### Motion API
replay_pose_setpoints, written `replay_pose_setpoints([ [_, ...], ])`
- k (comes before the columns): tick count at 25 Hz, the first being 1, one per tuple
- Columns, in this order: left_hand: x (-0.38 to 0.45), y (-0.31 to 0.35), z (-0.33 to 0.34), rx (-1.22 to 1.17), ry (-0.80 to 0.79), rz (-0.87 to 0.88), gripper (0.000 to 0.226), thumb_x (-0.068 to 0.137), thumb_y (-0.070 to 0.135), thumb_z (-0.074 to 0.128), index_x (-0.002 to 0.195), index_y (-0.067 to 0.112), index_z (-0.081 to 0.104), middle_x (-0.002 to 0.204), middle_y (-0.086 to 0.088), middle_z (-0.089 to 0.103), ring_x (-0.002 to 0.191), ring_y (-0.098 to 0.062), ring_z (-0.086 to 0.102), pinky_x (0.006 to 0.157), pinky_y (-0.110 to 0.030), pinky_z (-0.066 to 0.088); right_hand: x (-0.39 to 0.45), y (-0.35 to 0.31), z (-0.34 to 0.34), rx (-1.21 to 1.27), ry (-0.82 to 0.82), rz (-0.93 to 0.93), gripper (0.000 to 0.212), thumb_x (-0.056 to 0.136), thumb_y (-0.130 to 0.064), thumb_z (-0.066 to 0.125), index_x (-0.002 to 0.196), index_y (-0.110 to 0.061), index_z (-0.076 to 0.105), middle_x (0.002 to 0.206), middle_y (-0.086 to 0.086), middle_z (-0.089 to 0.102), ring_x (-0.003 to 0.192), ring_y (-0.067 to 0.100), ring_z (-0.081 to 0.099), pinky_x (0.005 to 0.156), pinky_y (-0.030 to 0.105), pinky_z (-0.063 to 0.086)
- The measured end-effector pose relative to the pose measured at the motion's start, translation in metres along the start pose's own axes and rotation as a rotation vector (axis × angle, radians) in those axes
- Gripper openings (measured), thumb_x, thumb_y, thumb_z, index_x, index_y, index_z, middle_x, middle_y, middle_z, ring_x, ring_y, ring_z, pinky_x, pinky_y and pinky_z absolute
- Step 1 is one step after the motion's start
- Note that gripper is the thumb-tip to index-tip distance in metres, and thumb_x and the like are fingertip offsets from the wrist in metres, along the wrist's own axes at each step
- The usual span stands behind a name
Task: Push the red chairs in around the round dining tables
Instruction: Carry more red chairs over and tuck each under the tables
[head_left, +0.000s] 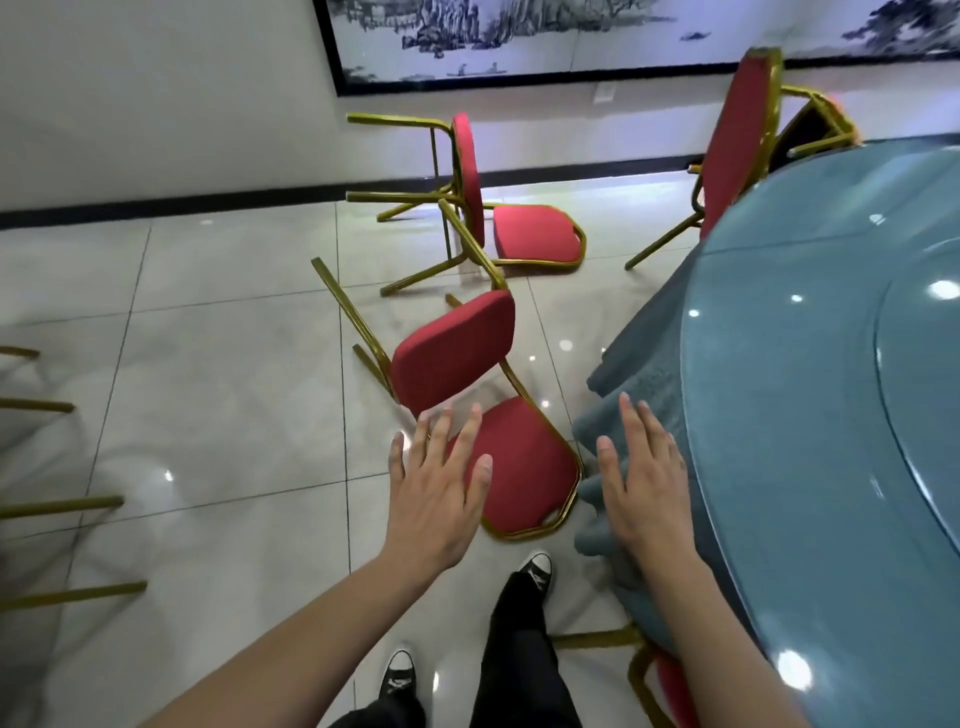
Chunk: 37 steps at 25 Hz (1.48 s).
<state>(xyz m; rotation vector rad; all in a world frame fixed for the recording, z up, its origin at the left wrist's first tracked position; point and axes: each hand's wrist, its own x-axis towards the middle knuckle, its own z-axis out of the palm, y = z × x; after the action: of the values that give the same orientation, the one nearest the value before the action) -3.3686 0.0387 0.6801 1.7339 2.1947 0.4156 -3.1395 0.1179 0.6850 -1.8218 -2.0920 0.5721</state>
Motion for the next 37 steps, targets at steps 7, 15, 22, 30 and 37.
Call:
replay_pose_setpoints([
  [7, 0.067, 0.038, 0.073, 0.026, -0.062, -0.208, 0.063, 0.098, 0.061, -0.008, 0.159, 0.044, -0.006, 0.17, 0.002, 0.004, 0.157, -0.023, 0.002, 0.125, -0.049, 0.003, 0.128, 0.059, 0.036, -0.027, -0.183, -0.109, 0.059, 0.108, -0.045, 0.034, 0.162, -0.03, 0.019, 0.167, 0.006, 0.024, 0.151, 0.028, 0.025, 0.123, 0.051, 0.022],
  [15, 0.124, 0.016, 0.182, -0.062, -0.149, -0.507, 0.065, 0.096, 0.061, -0.003, 0.159, 0.045, -0.004, 0.17, 0.003, 0.004, 0.157, -0.021, 0.0, 0.126, -0.046, 0.002, 0.225, 0.131, 0.148, -0.054, -0.377, -0.059, 0.06, 0.106, -0.05, 0.03, 0.162, -0.035, 0.014, 0.167, 0.005, 0.024, 0.151, 0.028, 0.026, 0.121, 0.053, 0.027],
  [22, 0.202, -0.073, 0.377, -0.092, -0.318, -0.697, 0.066, 0.096, 0.061, -0.001, 0.159, 0.042, -0.008, 0.17, -0.004, 0.002, 0.156, -0.025, 0.005, 0.126, -0.048, 0.006, 0.29, 0.22, 0.342, -0.131, -0.521, 0.055, 0.061, 0.106, -0.054, 0.027, 0.162, -0.036, 0.012, 0.167, 0.005, 0.022, 0.151, 0.03, 0.027, 0.122, 0.055, 0.027],
  [30, 0.233, -0.191, 0.583, -0.129, -0.473, -0.921, 0.062, 0.101, 0.064, 0.016, 0.156, 0.05, -0.009, 0.168, -0.017, -0.005, 0.154, -0.041, 0.002, 0.124, -0.055, 0.006, 0.337, 0.342, 0.546, -0.251, -0.639, 0.114, 0.069, 0.103, -0.058, 0.036, 0.163, -0.033, 0.014, 0.166, 0.011, 0.023, 0.148, 0.037, 0.031, 0.121, 0.055, 0.027],
  [37, 0.239, -0.241, 0.674, -0.26, -0.59, -0.949, 0.061, 0.097, 0.073, 0.018, 0.149, 0.063, -0.011, 0.167, -0.021, -0.009, 0.154, -0.042, 0.003, 0.12, -0.059, 0.013, 0.365, 0.418, 0.624, -0.326, -0.742, 0.135, 0.088, 0.092, -0.075, 0.045, 0.16, -0.045, -0.003, 0.167, 0.015, 0.016, 0.149, 0.041, 0.028, 0.12, 0.058, 0.028],
])
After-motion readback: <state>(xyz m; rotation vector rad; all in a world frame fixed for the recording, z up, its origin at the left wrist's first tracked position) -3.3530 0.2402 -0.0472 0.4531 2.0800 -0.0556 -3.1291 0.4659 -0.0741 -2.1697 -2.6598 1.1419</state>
